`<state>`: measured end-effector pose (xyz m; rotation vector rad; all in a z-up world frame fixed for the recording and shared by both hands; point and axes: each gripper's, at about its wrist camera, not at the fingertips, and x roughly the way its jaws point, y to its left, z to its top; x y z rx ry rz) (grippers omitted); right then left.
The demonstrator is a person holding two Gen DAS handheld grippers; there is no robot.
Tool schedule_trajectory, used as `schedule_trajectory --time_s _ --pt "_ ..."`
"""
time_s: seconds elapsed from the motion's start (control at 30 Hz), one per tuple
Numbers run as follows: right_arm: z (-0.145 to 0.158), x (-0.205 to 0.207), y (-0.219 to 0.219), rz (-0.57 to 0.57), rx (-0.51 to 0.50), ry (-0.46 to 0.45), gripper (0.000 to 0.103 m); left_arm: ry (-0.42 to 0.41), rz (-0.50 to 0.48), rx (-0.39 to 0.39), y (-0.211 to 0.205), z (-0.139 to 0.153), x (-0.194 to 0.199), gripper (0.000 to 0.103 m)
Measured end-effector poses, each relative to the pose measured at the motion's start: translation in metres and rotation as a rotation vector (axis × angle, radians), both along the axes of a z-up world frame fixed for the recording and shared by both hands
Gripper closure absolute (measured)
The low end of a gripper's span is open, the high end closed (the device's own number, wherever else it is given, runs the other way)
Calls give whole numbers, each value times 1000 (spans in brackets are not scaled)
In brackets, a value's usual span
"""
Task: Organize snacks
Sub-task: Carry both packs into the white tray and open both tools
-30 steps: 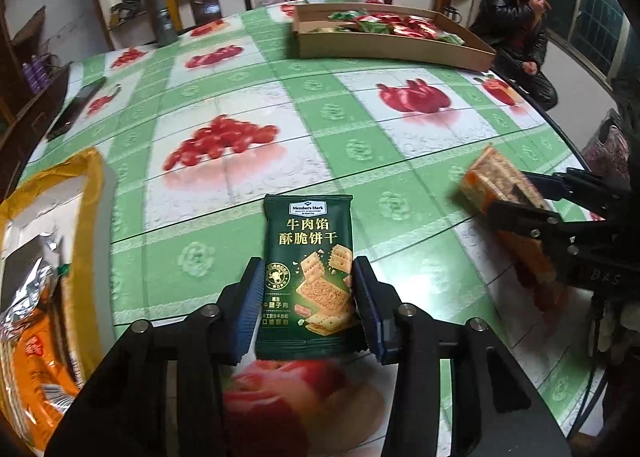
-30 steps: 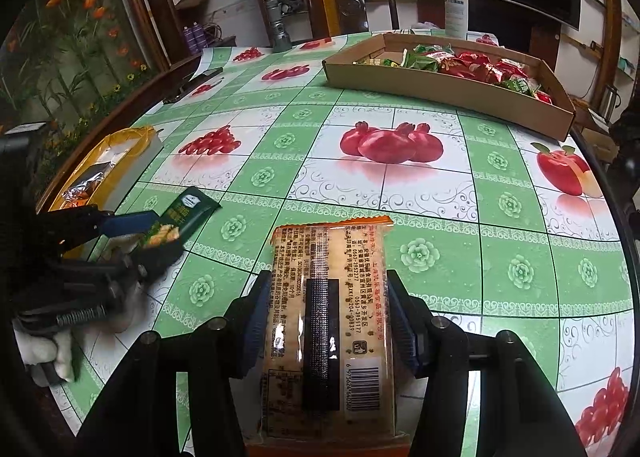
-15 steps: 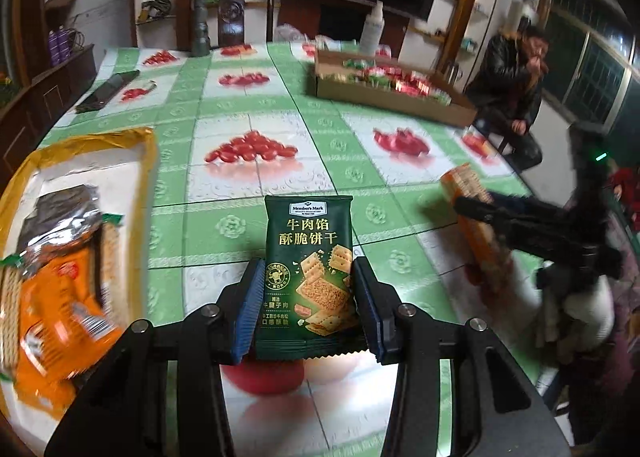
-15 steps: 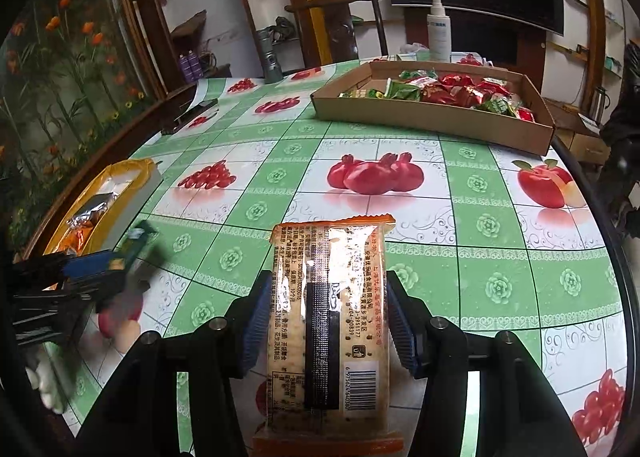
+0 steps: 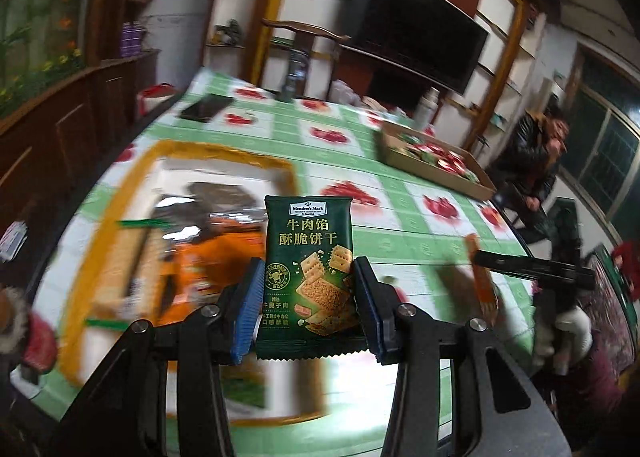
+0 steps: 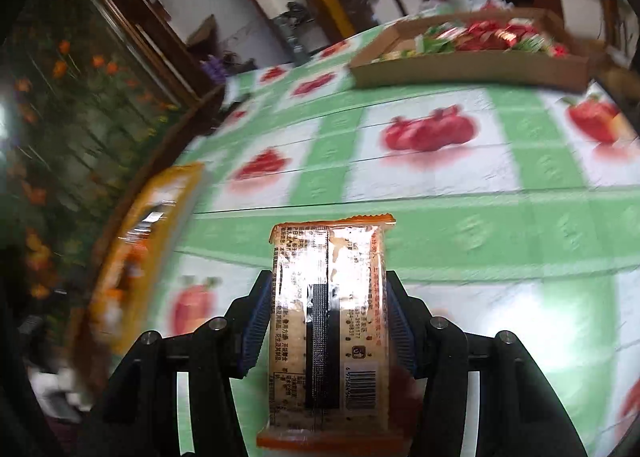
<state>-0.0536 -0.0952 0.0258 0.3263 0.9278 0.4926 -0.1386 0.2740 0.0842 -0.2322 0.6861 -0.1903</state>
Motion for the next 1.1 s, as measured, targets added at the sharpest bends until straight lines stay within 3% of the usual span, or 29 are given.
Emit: schedule_trajectory --time_s 0.33,0.63,0.93,1.1 --pt "52 0 139 210 -26 -52 48 22 84 -67 53 -25 -2 60" --pt "56 22 260 352 -85 -49 49 69 106 -96 79 -45 16 60" --pt "29 81 307 310 -194 22 49 55 97 -141 88 -48 21 59" --pt "20 106 323 257 -264 2 46 49 93 -140 84 -46 17 46"
